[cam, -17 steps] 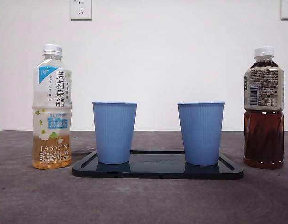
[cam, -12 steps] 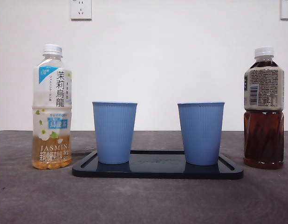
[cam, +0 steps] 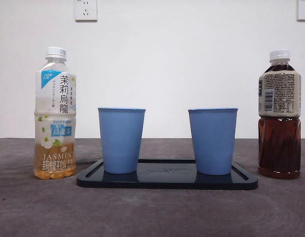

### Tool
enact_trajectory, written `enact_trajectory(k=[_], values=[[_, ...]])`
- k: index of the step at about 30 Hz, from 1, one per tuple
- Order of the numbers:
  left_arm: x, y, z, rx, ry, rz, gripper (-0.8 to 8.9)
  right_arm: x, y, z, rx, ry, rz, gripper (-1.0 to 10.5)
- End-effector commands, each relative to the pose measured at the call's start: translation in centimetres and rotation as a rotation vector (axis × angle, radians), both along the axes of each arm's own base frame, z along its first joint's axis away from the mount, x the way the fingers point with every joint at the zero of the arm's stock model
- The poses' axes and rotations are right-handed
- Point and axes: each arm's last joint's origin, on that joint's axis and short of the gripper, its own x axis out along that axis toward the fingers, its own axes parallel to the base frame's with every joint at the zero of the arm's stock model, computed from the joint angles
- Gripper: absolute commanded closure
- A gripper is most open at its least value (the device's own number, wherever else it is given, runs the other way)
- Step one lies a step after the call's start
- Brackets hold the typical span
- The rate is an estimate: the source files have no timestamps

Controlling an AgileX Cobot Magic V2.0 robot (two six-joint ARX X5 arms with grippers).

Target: Pour the drink into the cup

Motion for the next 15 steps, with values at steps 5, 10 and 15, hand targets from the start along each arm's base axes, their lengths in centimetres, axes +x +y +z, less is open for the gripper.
enact_trajectory(k=[5,10,15], values=[[0.4,-1.2,2.4,0.008,0.049,-0.33,8.05,-0.3,0.9,3.4,-0.059,-0.018,0.192,9.3],[0.0,-1.6,3.2,0.034,0.005,-0.41,8.05,-0.4,1.8,4.0,-0.165,-0.04,0.364,9.3],[-0.4,-1.6,3.8,0.049,-0.027,-0.422,8.05,-0.5,2.0,4.2,-0.21,-0.067,0.42,9.3]])
